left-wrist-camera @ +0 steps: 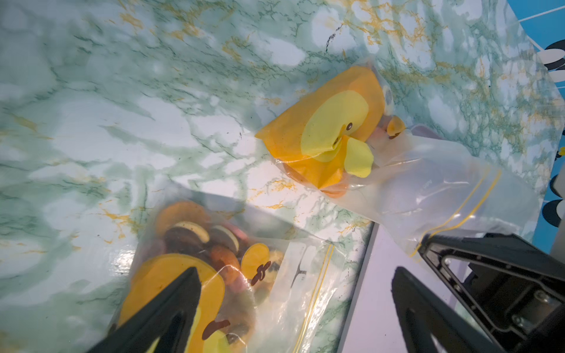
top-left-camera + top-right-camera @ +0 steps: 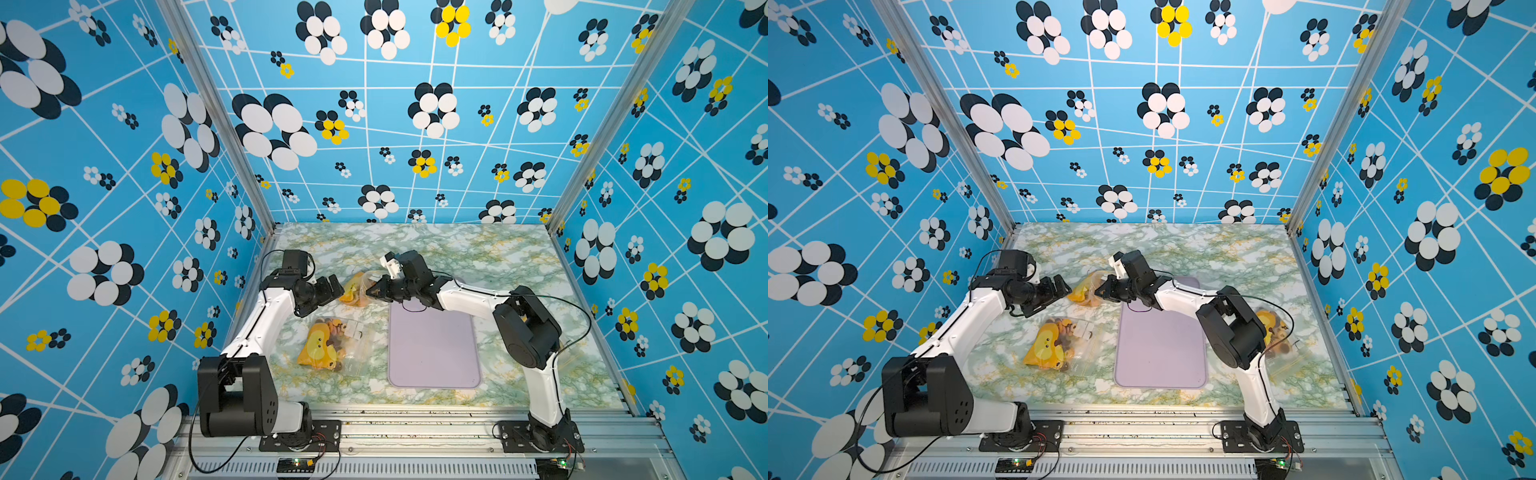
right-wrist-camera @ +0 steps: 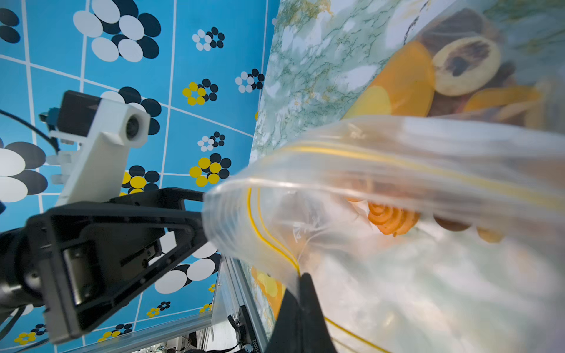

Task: Pour cookies out of the ziploc bag
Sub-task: Pick up the ziploc bag from the center of the board.

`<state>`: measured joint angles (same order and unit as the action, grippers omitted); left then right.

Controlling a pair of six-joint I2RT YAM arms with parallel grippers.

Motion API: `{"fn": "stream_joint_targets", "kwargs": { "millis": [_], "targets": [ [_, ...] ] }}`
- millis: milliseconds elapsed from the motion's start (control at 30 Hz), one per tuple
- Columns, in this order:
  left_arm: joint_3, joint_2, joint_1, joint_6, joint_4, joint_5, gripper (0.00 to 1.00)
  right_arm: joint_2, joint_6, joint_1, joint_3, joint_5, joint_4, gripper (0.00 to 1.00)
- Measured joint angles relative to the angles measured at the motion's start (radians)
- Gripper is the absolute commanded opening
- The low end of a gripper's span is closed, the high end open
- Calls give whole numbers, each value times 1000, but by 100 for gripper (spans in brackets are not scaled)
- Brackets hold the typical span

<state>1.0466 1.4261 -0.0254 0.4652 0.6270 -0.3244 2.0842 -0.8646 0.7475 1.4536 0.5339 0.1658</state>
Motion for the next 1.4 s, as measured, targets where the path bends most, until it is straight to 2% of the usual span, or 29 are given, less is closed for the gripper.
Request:
{"fn": "stream_joint_targets", "kwargs": {
  "millis": [333, 667, 1200, 1400],
  "targets": [
    [12, 78, -89, 26, -23, -96, 99, -15, -175, 0, 13, 23, 40, 0],
    [28, 116, -96, 53, -53, -138, 99, -16, -370, -2, 13, 60, 203, 0],
    [20, 245, -101, 192, -171, -197, 90, -17, -415, -16, 8, 64, 260, 0],
    [5, 262, -111, 239, -219, -206, 87, -31, -423, -31, -46, 64, 293, 0]
  ]
}}
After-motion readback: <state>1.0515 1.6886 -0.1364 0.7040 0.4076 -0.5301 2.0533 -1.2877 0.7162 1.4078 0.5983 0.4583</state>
